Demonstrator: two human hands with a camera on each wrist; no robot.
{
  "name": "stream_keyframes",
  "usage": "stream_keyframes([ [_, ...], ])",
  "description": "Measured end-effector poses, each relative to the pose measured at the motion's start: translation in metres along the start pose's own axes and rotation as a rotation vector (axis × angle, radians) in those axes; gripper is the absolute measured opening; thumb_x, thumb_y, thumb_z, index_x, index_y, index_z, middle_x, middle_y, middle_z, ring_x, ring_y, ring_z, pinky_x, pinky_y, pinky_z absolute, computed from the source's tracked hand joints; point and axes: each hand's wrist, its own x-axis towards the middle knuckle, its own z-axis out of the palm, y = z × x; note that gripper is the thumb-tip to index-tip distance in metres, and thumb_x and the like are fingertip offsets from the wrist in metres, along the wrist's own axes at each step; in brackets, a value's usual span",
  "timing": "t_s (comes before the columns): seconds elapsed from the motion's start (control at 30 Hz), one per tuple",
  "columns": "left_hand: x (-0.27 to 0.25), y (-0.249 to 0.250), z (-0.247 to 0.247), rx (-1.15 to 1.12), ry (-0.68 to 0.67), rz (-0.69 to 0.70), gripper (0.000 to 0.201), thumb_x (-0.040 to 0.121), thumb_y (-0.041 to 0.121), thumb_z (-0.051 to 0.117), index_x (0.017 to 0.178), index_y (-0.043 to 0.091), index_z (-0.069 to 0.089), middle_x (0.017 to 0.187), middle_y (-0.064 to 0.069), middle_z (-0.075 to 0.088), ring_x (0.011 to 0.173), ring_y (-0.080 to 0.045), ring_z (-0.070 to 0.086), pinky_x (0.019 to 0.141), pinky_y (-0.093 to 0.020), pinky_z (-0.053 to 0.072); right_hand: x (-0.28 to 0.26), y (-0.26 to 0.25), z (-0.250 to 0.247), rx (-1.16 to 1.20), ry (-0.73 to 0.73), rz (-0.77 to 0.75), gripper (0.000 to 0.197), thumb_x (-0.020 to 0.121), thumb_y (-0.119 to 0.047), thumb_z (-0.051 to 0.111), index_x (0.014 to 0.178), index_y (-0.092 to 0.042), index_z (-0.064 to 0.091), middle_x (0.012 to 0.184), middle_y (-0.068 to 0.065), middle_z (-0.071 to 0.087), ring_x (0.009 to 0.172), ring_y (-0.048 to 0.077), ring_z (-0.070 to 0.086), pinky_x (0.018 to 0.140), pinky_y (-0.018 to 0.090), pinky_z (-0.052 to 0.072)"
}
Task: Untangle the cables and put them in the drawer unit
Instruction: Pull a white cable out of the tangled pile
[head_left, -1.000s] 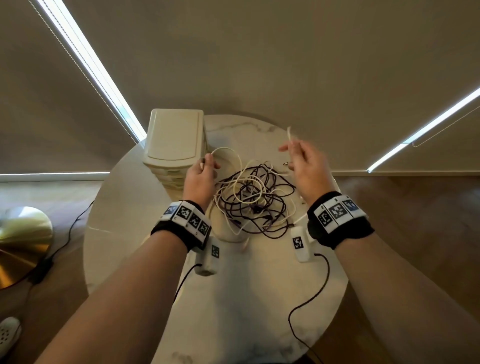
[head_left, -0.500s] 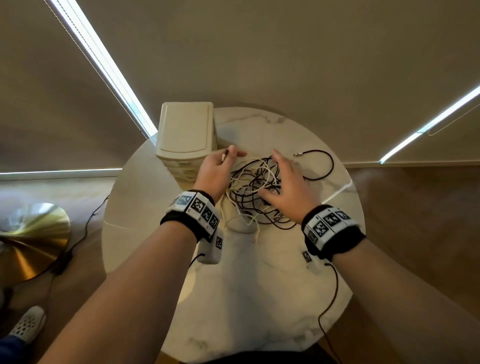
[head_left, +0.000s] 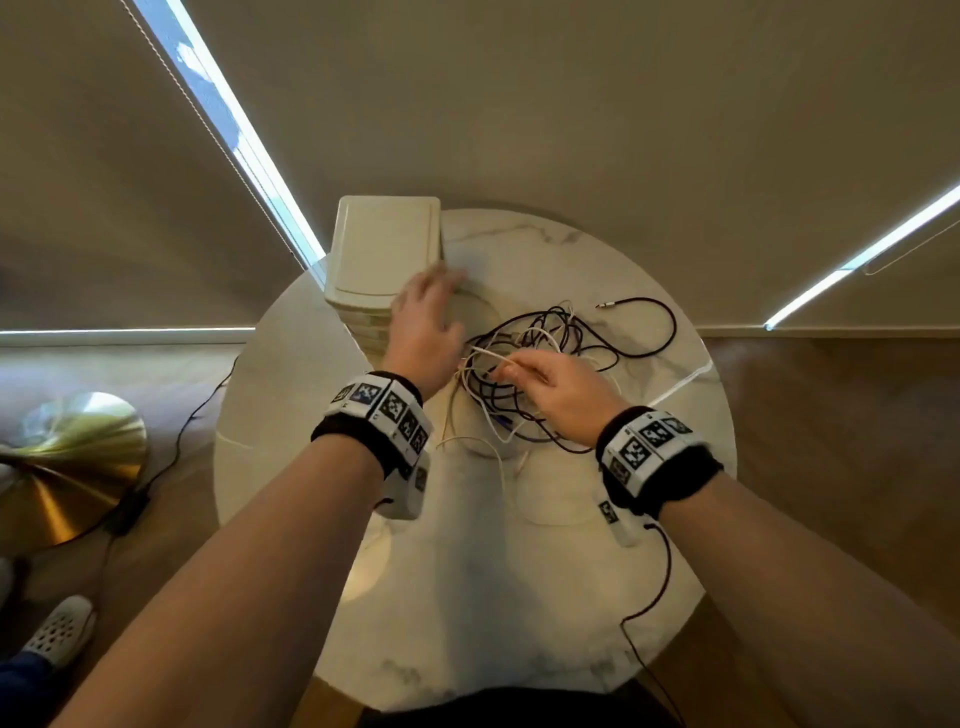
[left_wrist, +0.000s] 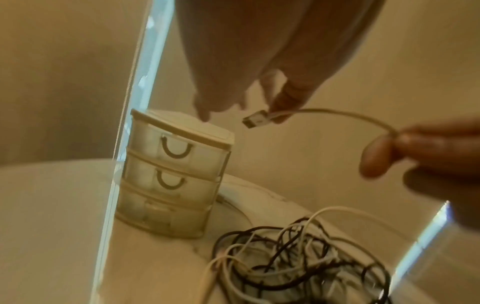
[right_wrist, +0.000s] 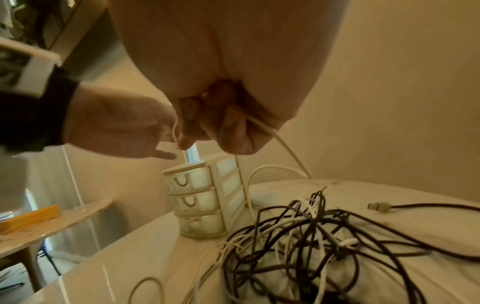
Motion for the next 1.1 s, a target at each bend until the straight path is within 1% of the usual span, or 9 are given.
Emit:
stream_keyframes([
  [0.07, -0.009, 0.006, 0.003, 0.089, -0.135, 0.124, 0.032, 0.107, 0.037, 0.043, 0.131, 0.033, 0.064, 0.117, 0.008, 0.073, 0.115, -0.015, 0.063, 0.125, -0.053, 0.02, 0.002, 0.003, -0.009, -0.001, 0.022, 0.005, 0.023, 0.105, -0.039, 0.05, 0.107, -0.029, 0.071, 0.082, -0.021, 0.069, 0.077, -0.004, 0.062, 0.072, 0.029, 0.048],
  [0.1, -0.015, 0.01, 0.005, 0.094, -0.218, 0.134, 0.036, 0.109, 0.046, 0.04, 0.116, 0.03, 0.071, 0.093, 0.013, 0.074, 0.095, -0.007, 0.066, 0.118, -0.045, 0.033, 0.004, 0.005, -0.013, -0.004, 0.057, 0.012, 0.024, 0.105, -0.04, 0.05, 0.104, -0.028, 0.07, 0.083, -0.017, 0.07, 0.077, -0.002, 0.063, 0.072, 0.031, 0.05],
  [0.17, -0.022, 0.016, 0.008, 0.066, -0.337, 0.144, 0.05, 0.106, 0.056, 0.041, 0.086, 0.022, 0.07, 0.064, 0.011, 0.06, 0.062, -0.006, 0.055, 0.08, -0.033, 0.049, 0.008, 0.007, -0.023, -0.003, 0.157, 0.048, 0.024, 0.103, -0.042, 0.054, 0.094, -0.024, 0.068, 0.077, -0.007, 0.068, 0.068, 0.005, 0.06, 0.065, 0.028, 0.048],
  [0.23, -0.022, 0.017, 0.007, -0.05, -0.372, 0.145, 0.049, 0.105, 0.054, 0.046, 0.076, 0.019, 0.064, 0.061, 0.007, 0.052, 0.055, -0.011, 0.046, 0.066, -0.032, 0.045, 0.008, 0.015, -0.029, 0.038, 0.253, 0.13, 0.027, 0.097, -0.045, 0.065, 0.088, -0.02, 0.067, 0.067, -0.006, 0.063, 0.055, 0.004, 0.052, 0.055, 0.021, 0.042],
  [0.5, 0.0, 0.011, -0.007, -0.909, 0.046, -0.142, 0.034, 0.112, 0.028, 0.039, 0.094, 0.011, 0.061, 0.062, 0.009, 0.048, 0.054, -0.009, 0.042, 0.057, -0.029, 0.041, -0.04, 0.05, 0.027, 0.148, -0.037, 0.319, 0.027, 0.097, -0.042, 0.064, 0.091, -0.016, 0.068, 0.064, 0.001, 0.068, 0.056, 0.007, 0.061, 0.068, 0.03, 0.049],
  [0.83, 0.002, 0.019, -0.036, -0.889, 0.342, -0.033, 0.029, 0.113, 0.027, 0.039, 0.117, 0.015, 0.065, 0.074, 0.008, 0.051, 0.056, -0.002, 0.039, 0.048, -0.021, 0.033, -0.068, 0.063, 0.071, 0.028, 0.015, 0.319, 0.022, 0.104, -0.023, 0.053, 0.089, -0.03, 0.067, 0.104, -0.002, 0.069, 0.1, 0.008, 0.063, 0.093, 0.031, 0.046],
  [0.97, 0.006, 0.015, -0.048, -0.866, 0.353, -0.024, 0.03, 0.113, 0.026, 0.037, 0.127, 0.014, 0.062, 0.071, 0.008, 0.05, 0.052, -0.003, 0.037, 0.048, -0.021, 0.032, -0.07, 0.034, 0.051, 0.339, 0.241, 0.399, 0.026, 0.108, -0.035, 0.043, 0.101, -0.021, 0.064, 0.064, -0.008, 0.052, 0.052, 0.011, 0.06, 0.064, 0.036, 0.059],
  [1.03, 0.008, 0.008, -0.05, -0.839, 0.364, -0.024, 0.032, 0.113, 0.025, 0.036, 0.132, 0.013, 0.058, 0.072, 0.006, 0.05, 0.054, -0.004, 0.038, 0.05, -0.021, 0.033, -0.061, 0.017, 0.033, 0.412, 0.357, 0.393, 0.025, 0.105, -0.04, 0.049, 0.107, -0.019, 0.062, 0.061, -0.007, 0.042, 0.042, 0.011, 0.043, 0.042, 0.028, 0.049],
  [1.1, 0.01, 0.003, -0.05, -0.833, 0.393, -0.034, 0.033, 0.113, 0.026, 0.036, 0.136, 0.016, 0.056, 0.073, 0.005, 0.05, 0.056, -0.004, 0.039, 0.052, -0.022, 0.035, -0.051, 0.007, 0.014, 0.506, 0.37, 0.389, 0.023, 0.102, -0.039, 0.057, 0.106, -0.016, 0.062, 0.063, -0.004, 0.044, 0.041, 0.009, 0.036, 0.038, 0.023, 0.037],
])
